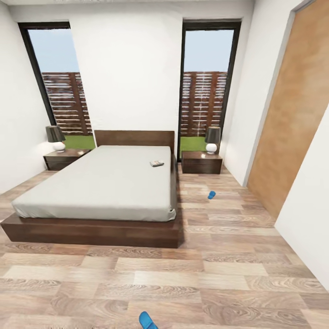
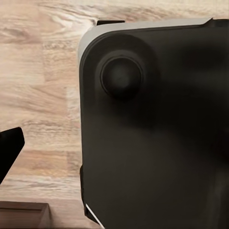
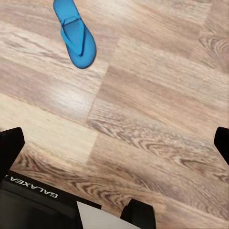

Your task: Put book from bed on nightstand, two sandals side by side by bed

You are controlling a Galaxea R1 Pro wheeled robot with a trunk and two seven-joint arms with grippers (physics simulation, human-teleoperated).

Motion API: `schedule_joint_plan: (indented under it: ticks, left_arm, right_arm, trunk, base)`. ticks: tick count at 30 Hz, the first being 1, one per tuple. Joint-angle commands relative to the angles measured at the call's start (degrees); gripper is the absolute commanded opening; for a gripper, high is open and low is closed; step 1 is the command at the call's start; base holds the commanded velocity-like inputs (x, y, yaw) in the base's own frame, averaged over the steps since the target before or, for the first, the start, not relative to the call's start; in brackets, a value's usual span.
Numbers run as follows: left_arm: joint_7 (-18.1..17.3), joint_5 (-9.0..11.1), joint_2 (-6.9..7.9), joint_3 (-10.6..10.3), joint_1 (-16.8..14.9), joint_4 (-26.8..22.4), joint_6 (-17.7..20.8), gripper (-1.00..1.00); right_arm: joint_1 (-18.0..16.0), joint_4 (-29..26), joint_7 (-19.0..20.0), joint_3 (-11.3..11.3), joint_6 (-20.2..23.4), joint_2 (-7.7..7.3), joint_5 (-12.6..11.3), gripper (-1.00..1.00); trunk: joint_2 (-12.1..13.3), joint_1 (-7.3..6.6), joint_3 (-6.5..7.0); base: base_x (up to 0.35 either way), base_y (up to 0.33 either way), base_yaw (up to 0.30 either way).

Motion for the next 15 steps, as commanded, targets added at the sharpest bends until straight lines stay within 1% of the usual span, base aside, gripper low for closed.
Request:
schedule_joint_plan:
  ticks: [1, 15]
  left_arm:
    - [-0.01, 0.01, 0.01, 0.00, -0.05, 0.08, -0.21, 1.00]
    - [-0.01, 0.01, 0.00, 0.03, -0.05, 0.05, -0.24, 1.00]
  right_arm:
    - [0.00, -0.10, 0.14, -0.03, 0.13, 0.00, 0.26, 1.00]
    - [0.00, -0.12, 0.17, 0.05, 0.13, -0.03, 0.26, 1.00]
  trunk:
    - [-0.03, 0.00, -0.08]
    - [-0.03, 0.00, -0.39]
  base:
    - [0.000, 0.000, 0.280]
    - [0.000, 0.000, 0.279]
